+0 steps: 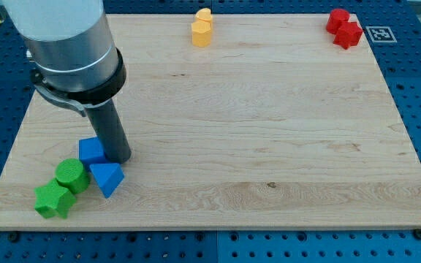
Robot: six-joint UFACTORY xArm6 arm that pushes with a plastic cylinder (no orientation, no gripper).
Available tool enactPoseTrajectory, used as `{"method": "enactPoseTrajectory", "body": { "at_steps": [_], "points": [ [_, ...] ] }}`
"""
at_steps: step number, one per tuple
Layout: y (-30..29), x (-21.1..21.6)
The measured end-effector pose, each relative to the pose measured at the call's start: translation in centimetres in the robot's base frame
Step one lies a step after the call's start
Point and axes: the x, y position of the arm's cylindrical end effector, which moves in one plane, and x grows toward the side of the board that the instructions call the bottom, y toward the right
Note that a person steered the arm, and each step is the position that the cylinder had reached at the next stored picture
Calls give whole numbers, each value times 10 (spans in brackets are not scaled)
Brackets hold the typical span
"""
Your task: Move the yellow heart along with yellow hexagon down a bit
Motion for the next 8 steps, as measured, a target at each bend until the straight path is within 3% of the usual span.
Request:
{"method": "enactPoseTrajectory", "body": {
  "at_steps": [1,2,5,7,8],
  "points": [
    [2,-2],
    [45,-36],
    [242,-234],
    [246,-335],
    [244,-334]
  ]
}}
